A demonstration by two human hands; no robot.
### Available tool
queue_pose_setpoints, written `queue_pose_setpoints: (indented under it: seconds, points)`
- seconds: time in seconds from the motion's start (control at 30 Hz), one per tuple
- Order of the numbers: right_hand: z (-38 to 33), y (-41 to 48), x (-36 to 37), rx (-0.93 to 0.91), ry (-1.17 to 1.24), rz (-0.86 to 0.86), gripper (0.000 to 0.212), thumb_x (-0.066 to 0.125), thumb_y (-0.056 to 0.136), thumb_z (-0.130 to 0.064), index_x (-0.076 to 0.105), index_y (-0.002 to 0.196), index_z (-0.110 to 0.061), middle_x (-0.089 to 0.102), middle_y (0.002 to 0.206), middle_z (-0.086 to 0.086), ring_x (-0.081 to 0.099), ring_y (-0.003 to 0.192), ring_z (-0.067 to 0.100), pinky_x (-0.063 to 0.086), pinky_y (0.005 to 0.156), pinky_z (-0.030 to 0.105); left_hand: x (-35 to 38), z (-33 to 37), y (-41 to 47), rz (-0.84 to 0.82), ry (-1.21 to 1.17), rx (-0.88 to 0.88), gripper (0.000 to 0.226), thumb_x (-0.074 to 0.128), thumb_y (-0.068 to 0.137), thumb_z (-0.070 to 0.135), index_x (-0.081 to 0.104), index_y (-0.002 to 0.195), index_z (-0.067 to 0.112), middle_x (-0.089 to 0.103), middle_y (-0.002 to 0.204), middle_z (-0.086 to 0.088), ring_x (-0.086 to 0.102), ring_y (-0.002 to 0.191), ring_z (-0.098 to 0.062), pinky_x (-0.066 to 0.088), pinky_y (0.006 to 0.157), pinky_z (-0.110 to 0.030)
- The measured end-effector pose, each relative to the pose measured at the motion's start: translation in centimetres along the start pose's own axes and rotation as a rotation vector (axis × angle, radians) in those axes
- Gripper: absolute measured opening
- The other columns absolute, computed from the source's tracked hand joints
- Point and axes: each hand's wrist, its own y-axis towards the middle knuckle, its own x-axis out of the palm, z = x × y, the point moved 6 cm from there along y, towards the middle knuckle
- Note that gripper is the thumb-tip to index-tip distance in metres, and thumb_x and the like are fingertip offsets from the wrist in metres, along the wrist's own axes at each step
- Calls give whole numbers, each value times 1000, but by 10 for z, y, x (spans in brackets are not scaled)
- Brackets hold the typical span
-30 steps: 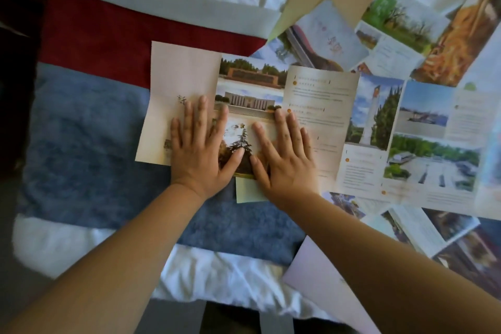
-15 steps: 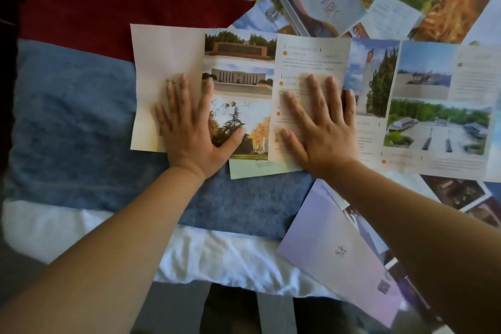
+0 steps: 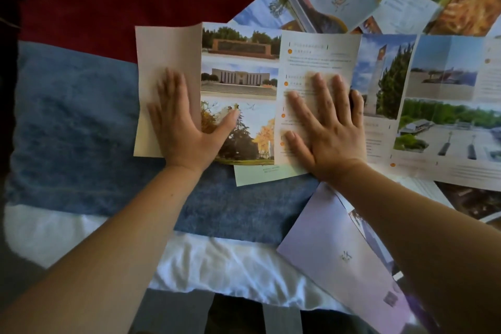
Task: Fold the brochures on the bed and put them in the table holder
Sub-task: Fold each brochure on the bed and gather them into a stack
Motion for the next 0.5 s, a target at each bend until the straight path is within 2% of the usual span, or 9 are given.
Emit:
queue_pose_setpoints:
  seconds: [0.23, 0.3, 0.37, 0.43, 0.5]
  points:
    - [1, 0, 2, -9, 4, 57, 71, 24, 102, -70, 14, 166, -39, 7, 174, 9, 3, 160, 40, 3, 127, 60, 8, 14, -6, -28, -155, 1, 98, 53, 87, 68, 14, 164, 23, 9, 173, 2, 0, 159, -16, -11, 126, -46]
    - [1, 0, 2, -9, 1, 63, 71, 25, 102, -70, 15, 166, -39, 8, 174, 9, 4, 160, 40, 3, 127, 60, 7, 22, -11, -70, -242, -17, 97, 56, 87, 63, 12, 165, 24, 8, 172, 5, -5, 158, -10, -15, 125, -40]
    - [1, 0, 2, -7, 2, 66, 71, 25, 102, -70, 14, 166, -39, 9, 174, 9, 5, 159, 40, 3, 127, 60, 5, 30, -14, -113, -322, -73, 97, 59, 86, 60, 13, 164, 26, 11, 172, 6, -7, 154, -2, -14, 126, -42]
    - [1, 1, 1, -5, 6, 54, 71, 24, 102, -70, 11, 166, -40, 7, 175, 8, 3, 160, 40, 1, 127, 59, 1, 38, -17, -153, -379, -115, 96, 62, 82, 59, 19, 162, 26, 27, 167, 4, 7, 157, -11, -1, 128, -52]
    - [1, 2, 1, -5, 6, 29, 72, 22, 103, -70, 6, 166, -40, 2, 175, 7, -1, 160, 38, 0, 127, 59, -5, 49, -21, -171, -435, -125, 88, 67, 80, 54, 32, 156, 26, 46, 152, 10, 37, 148, -20, 26, 123, -55]
